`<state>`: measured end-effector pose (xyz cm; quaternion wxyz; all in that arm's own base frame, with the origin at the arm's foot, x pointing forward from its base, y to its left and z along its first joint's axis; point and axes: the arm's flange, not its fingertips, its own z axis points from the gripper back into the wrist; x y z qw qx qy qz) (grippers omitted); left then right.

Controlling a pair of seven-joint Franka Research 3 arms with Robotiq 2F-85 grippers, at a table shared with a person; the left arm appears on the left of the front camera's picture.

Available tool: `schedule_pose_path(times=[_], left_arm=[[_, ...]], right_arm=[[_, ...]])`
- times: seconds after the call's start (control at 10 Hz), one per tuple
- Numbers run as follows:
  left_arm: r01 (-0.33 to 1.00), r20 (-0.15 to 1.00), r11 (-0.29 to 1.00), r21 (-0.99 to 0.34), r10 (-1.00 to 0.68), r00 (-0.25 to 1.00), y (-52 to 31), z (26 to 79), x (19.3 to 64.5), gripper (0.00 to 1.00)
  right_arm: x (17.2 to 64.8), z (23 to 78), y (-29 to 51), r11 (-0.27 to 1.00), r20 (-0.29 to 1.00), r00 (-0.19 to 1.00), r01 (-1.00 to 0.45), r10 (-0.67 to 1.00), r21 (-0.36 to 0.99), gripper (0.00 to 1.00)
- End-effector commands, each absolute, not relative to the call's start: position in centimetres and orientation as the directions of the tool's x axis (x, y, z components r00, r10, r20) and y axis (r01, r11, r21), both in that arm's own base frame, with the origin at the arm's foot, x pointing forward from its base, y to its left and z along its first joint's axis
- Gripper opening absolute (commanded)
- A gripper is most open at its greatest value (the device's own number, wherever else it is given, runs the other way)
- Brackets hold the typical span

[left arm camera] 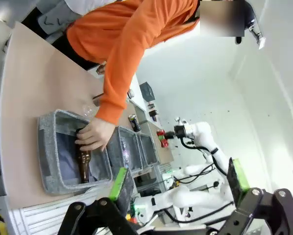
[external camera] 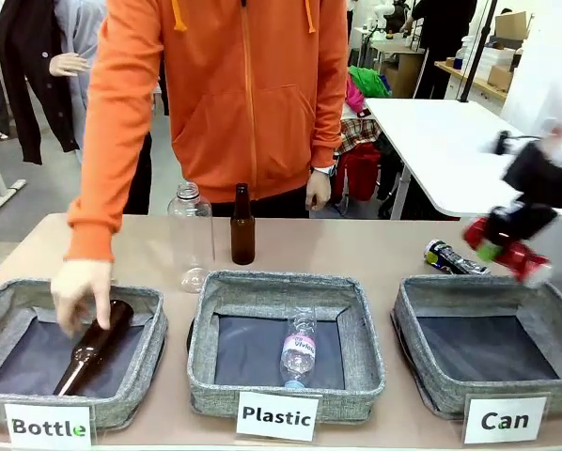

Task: Sort the can waste into the basket.
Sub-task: Pick up the can waste from the table and place it in the right Fabric basket.

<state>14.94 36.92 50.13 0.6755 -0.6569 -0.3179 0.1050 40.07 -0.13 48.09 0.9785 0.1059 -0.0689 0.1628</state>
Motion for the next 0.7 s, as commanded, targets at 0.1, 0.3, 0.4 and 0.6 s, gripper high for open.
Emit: schedule_pose_path(times=[0.1,0.3,0.4,0.6], left_arm=[[0.289,0.285,0.081,-0.954,0.550,0.786,40.5,49.0,14.0,1.00],[0.285,0.288,0.089,-0.954,0.527,0.800,39.3,49.1,15.2,1.00],[0.291,0.313,0.125,-0.949,0.506,0.804,37.2,49.0,15.9,1.00],[0.253,0.305,0.200,-0.947,0.304,0.902,28.4,47.7,18.4,1.00]], right_arm=[[35.4,47.9,-3.8,0.901,0.201,0.910,-0.398,0.363,0.173,0.00],[35.2,47.4,-4.0,0.906,0.246,0.907,-0.388,0.342,0.171,0.00],[35.4,47.4,-3.4,0.899,0.253,0.900,-0.403,0.356,0.169,0.00],[36.2,47.0,-1.7,0.900,0.242,0.902,-0.403,0.359,0.167,0.00]])
